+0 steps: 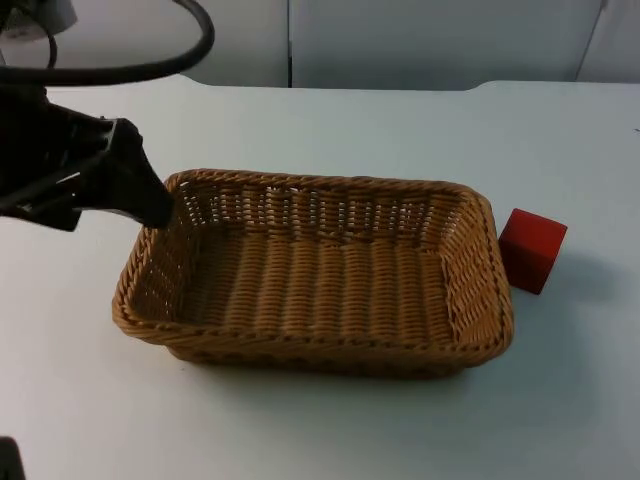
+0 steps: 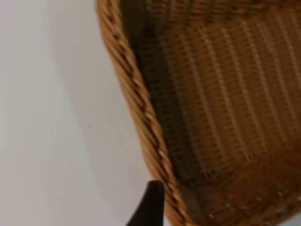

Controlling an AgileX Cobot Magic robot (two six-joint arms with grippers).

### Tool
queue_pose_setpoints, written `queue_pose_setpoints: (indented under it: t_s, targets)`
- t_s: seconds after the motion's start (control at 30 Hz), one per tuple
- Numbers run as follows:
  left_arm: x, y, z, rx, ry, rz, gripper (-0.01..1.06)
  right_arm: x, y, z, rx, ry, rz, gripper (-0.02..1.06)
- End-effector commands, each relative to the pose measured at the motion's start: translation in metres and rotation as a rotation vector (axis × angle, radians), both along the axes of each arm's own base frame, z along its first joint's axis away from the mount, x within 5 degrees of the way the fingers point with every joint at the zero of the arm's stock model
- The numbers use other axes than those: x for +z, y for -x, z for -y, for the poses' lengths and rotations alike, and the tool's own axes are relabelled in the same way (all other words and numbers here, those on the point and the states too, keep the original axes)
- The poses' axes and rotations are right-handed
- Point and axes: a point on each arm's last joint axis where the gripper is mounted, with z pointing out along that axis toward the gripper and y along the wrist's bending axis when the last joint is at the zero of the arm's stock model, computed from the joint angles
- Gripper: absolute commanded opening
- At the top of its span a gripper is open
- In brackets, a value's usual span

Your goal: Pick up the basket with the left hand and place the cube into the basket with the right hand.

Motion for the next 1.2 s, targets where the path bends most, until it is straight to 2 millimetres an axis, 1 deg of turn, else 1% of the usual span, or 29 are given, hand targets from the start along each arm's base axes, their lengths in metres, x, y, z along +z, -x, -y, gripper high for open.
queue_pose_setpoints:
  t_s: [0.0, 0.07, 0.1, 0.2, 0.23, 0.33, 0.57, 0.73, 0.83, 0.9, 0.97, 1.0, 1.07, 1.1, 1.13, 1.17]
  targets:
    - [-0.003, -0.01, -0.005, 0.066, -0.033, 0.052, 0.82, -0.001, -0.001, -0.001, 0.004, -0.004, 0.006, 0.0]
    - [-0.004, -0.016, -0.006, 0.044, -0.07, 0.081, 0.82, -0.001, -0.001, -0.001, 0.004, -0.004, 0.006, 0.0]
    - [-0.004, -0.016, -0.006, 0.044, -0.07, 0.081, 0.82, -0.001, -0.001, -0.001, 0.004, -0.004, 0.006, 0.0]
    - [-0.005, -0.033, -0.004, -0.002, -0.113, 0.099, 0.82, -0.001, -0.001, -0.001, 0.004, -0.004, 0.006, 0.0]
    - [-0.005, -0.033, -0.004, -0.002, -0.113, 0.099, 0.82, -0.001, -0.001, -0.001, 0.004, -0.004, 0.006, 0.0]
    - [-0.004, -0.046, -0.002, 0.023, -0.099, 0.084, 0.82, -0.001, -0.001, -0.001, 0.004, -0.004, 0.006, 0.0]
    - [-0.004, -0.046, -0.002, 0.017, -0.101, 0.066, 0.81, -0.001, -0.001, -0.001, 0.004, -0.004, 0.006, 0.0]
    - [-0.005, -0.043, 0.0, 0.043, -0.066, 0.017, 0.81, -0.001, -0.001, -0.001, 0.004, -0.004, 0.006, 0.0]
    - [-0.005, -0.042, 0.001, 0.067, -0.047, -0.008, 0.81, -0.001, -0.001, -0.001, 0.004, -0.004, 0.006, 0.0]
    - [-0.006, -0.041, 0.001, 0.101, -0.026, -0.043, 0.81, -0.001, -0.001, -0.001, 0.004, -0.004, 0.006, 0.0]
    - [-0.011, -0.042, 0.001, 0.173, 0.003, -0.094, 0.8, -0.001, -0.001, -0.001, 0.004, -0.004, 0.006, 0.0]
    - [-0.011, -0.042, 0.001, 0.173, 0.003, -0.094, 0.8, -0.001, -0.001, -0.001, 0.004, -0.004, 0.006, 0.0]
    - [-0.017, -0.043, 0.001, 0.191, 0.001, -0.117, 0.76, -0.001, -0.001, -0.001, 0.004, -0.004, 0.006, 0.0]
    - [-0.019, -0.043, 0.001, 0.184, -0.01, -0.122, 0.72, -0.001, -0.001, -0.001, 0.004, -0.004, 0.006, 0.0]
    - [-0.019, -0.043, 0.001, 0.184, -0.01, -0.122, 0.72, -0.001, -0.001, -0.001, 0.004, -0.004, 0.006, 0.0]
    - [-0.022, -0.042, 0.0, 0.171, -0.026, -0.126, 0.7, -0.001, -0.001, -0.001, 0.004, -0.004, 0.006, 0.0]
